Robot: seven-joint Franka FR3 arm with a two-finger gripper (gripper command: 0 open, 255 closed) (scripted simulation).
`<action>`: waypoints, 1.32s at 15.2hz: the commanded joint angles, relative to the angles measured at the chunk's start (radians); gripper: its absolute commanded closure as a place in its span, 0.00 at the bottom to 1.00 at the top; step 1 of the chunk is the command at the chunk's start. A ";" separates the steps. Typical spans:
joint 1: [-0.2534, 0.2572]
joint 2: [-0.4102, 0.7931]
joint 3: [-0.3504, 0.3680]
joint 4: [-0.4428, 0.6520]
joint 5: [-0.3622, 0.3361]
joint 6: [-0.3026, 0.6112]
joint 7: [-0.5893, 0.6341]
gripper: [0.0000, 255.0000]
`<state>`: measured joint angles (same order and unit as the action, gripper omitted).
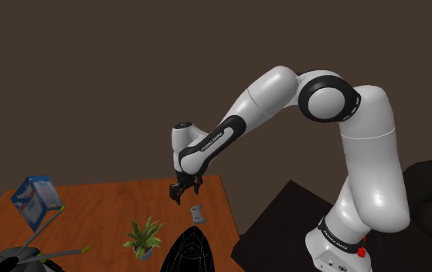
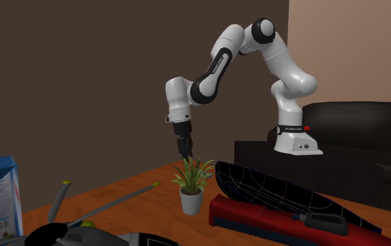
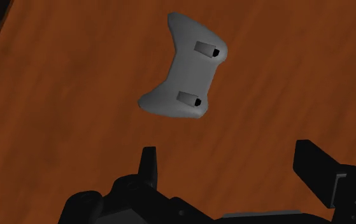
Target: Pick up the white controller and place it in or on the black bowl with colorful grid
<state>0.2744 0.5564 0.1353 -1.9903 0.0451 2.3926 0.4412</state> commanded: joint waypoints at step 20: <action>0.002 0.109 -0.013 0.013 0.007 0.063 0.020 1.00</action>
<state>0.2763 0.6651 0.1224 -1.9777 0.0523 2.4560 0.4611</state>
